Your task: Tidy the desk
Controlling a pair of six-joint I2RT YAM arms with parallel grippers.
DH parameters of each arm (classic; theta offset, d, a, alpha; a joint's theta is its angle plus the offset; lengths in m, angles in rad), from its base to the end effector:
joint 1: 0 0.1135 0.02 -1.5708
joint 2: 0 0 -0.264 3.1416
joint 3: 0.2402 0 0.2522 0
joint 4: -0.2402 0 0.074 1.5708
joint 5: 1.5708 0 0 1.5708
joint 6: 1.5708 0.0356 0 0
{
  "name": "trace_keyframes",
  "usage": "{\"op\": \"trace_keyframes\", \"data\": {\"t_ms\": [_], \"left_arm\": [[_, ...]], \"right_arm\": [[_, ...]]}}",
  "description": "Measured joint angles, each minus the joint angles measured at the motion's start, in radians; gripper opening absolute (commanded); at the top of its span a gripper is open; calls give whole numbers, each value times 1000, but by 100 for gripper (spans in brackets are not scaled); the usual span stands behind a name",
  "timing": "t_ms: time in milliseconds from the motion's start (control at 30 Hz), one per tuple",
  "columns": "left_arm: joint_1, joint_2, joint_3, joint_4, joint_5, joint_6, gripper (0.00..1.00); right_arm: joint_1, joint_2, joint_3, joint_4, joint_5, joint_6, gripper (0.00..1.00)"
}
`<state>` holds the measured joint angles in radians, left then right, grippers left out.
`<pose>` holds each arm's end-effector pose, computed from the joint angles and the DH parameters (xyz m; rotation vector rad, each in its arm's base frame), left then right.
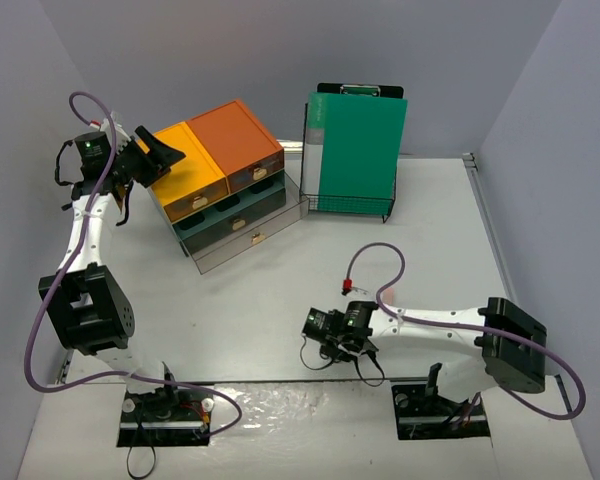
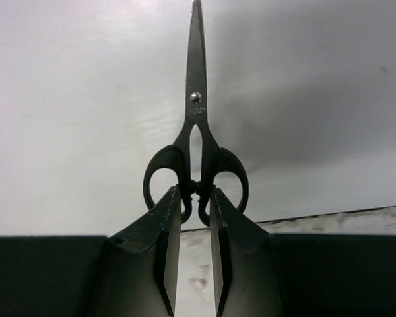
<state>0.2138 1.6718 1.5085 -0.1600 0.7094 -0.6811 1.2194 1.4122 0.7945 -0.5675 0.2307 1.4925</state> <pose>0.3898 0.0609 0.3634 -0.3592 1.8988 -0.9839 0.0949 0.2353 0.1805 0.4438 2.7648 0.4648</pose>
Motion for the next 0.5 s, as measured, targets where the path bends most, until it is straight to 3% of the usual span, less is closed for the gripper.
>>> {"op": "trace_keyframes", "data": {"t_ms": [267,500], "left_arm": [[0,0,0,0,0,1,63],[0,-1,-2,0,0,4,63]], "right_arm": [[-65,97,576,32,87,-279,0],[-233,215,786,121,34,-501,0]]}}
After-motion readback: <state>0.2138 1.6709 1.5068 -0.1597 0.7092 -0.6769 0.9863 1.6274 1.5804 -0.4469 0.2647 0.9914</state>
